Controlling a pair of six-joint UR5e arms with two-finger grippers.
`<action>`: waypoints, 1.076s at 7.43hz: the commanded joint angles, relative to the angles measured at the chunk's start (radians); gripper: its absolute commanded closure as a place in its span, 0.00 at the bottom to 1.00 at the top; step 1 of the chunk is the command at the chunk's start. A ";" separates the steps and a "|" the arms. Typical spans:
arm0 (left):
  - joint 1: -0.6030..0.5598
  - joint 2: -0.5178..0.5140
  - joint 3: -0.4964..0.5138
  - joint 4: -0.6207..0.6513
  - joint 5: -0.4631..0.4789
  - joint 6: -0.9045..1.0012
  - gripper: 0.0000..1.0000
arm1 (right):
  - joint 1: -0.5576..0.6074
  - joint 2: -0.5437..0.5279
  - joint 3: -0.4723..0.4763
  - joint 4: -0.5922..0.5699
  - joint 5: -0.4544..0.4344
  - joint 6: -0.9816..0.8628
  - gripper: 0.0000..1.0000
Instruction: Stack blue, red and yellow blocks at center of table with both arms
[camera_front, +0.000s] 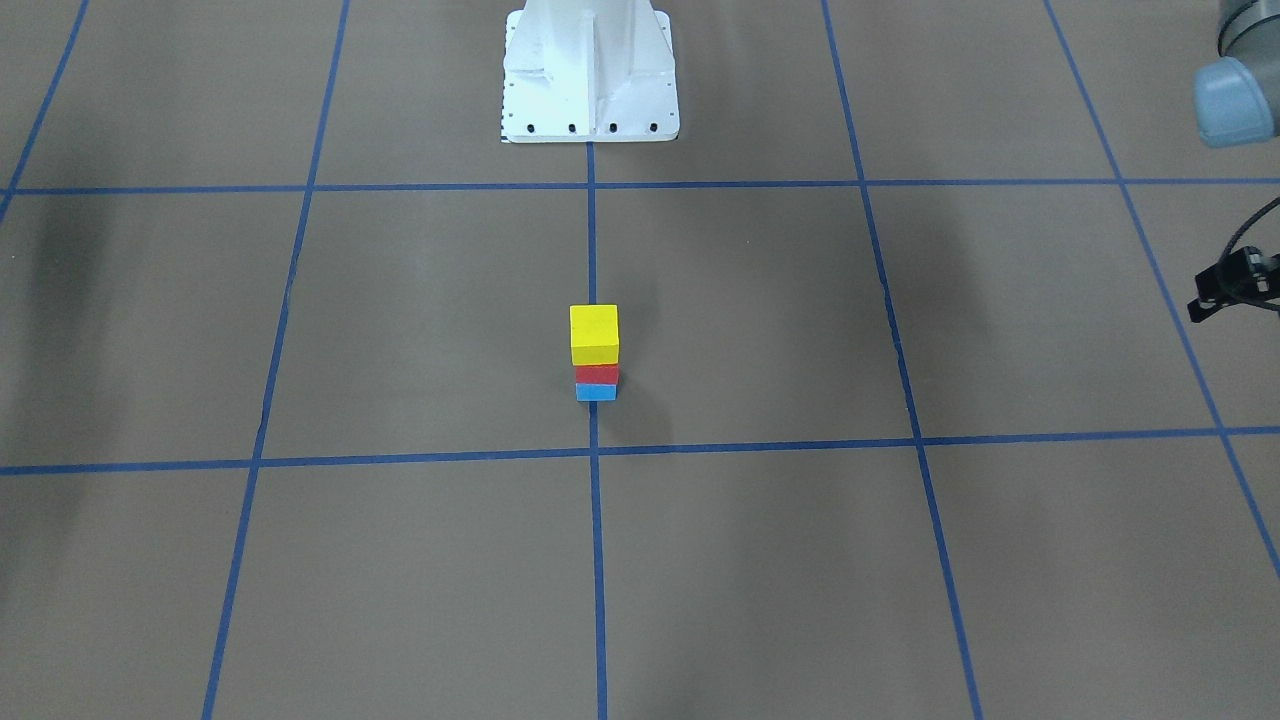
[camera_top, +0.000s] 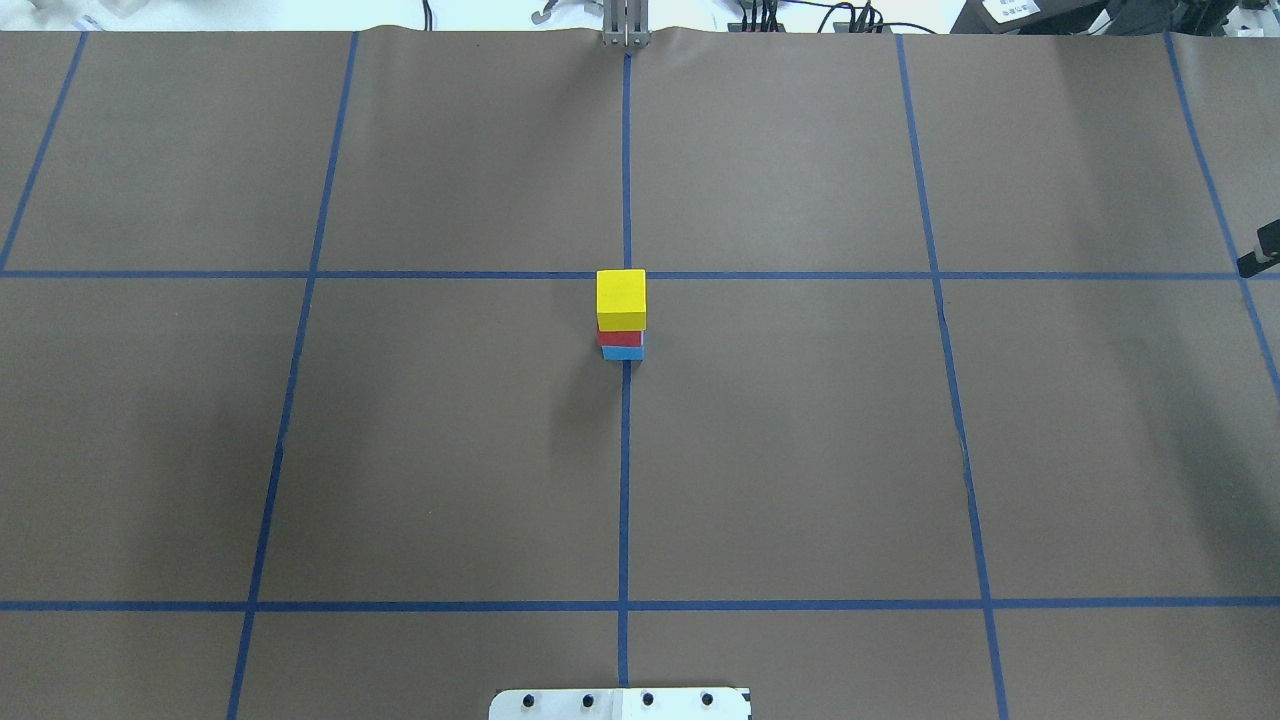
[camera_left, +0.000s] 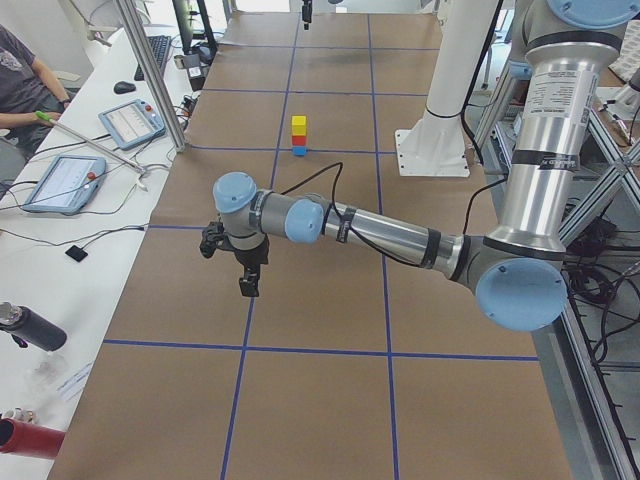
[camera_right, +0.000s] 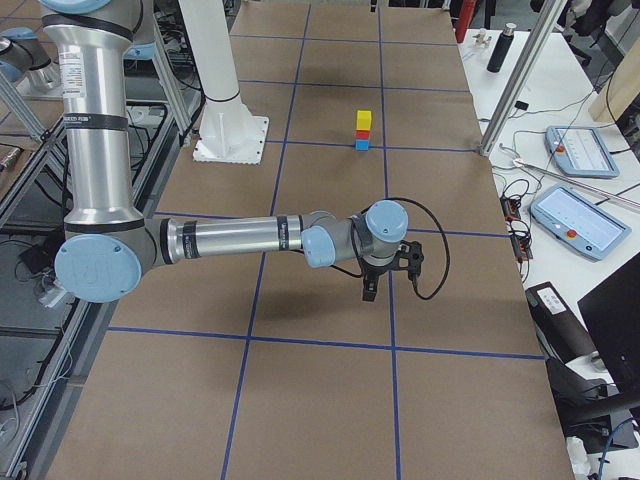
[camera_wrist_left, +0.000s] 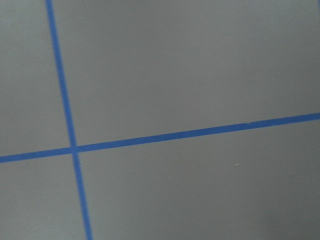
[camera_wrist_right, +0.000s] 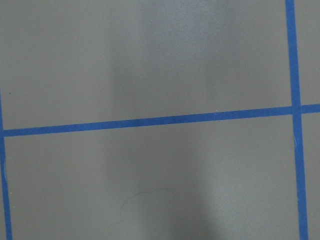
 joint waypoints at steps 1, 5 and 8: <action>-0.054 0.061 0.011 -0.047 -0.005 0.004 0.01 | 0.016 -0.006 0.008 0.000 -0.002 -0.001 0.01; -0.056 0.089 -0.005 -0.042 -0.004 0.000 0.01 | 0.033 0.000 0.047 -0.027 -0.017 0.001 0.01; -0.054 0.086 -0.004 -0.037 -0.005 -0.036 0.01 | 0.013 0.055 0.102 -0.215 -0.099 -0.077 0.01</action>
